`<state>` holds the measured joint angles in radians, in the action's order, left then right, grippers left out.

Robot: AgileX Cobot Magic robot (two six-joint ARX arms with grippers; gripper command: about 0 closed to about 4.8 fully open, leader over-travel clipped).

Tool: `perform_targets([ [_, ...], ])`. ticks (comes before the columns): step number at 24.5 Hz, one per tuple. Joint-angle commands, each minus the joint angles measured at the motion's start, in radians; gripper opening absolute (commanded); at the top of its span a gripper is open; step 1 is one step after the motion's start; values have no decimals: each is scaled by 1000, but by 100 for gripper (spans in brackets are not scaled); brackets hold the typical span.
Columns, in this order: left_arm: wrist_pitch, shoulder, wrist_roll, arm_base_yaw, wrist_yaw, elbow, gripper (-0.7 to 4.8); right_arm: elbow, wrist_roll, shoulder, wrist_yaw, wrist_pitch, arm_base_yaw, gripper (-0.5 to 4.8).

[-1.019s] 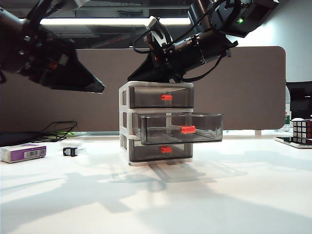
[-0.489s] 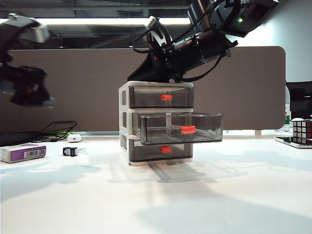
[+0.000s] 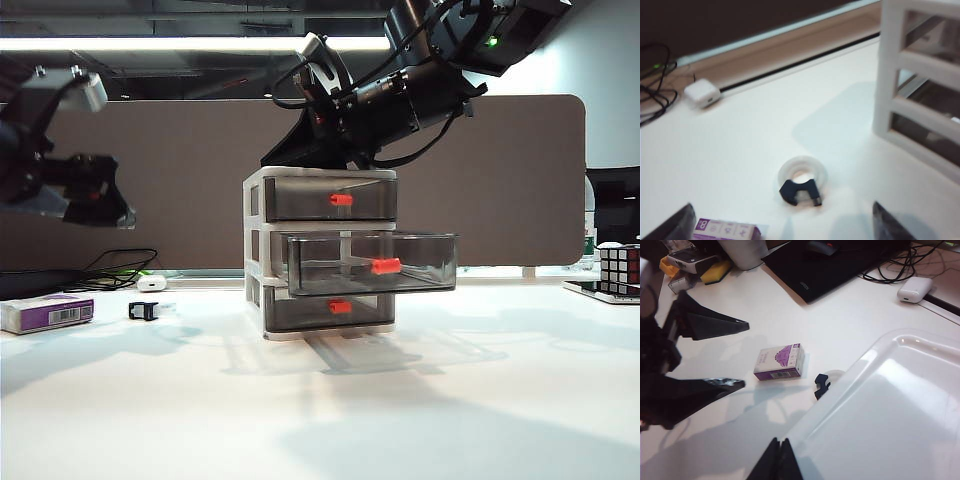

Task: Open the second layer of the drawer on the table, pick up the earphone case on the table and put it in, and finally close the drawer.

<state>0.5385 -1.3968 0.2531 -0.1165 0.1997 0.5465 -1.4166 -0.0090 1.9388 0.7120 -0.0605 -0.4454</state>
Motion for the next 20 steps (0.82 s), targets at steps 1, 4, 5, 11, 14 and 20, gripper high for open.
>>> perform_targets([
  [1,110,-40,0,3,-6,17,479,17,13,18,-18,108,-1,-3],
  [4,153,-50,0,3,-43,19,479,17,12,19,-19,113,0,-1],
  [5,153,-49,1,2,-48,19,479,17,12,19,-19,109,0,-1],
  [11,143,-50,0,2,-46,19,479,16,12,19,-18,109,0,-1],
  [14,125,-50,-11,2,-41,19,479,16,12,19,-18,109,0,-1],
  [20,125,-50,-10,2,-43,19,479,17,12,19,-18,109,0,-1],
])
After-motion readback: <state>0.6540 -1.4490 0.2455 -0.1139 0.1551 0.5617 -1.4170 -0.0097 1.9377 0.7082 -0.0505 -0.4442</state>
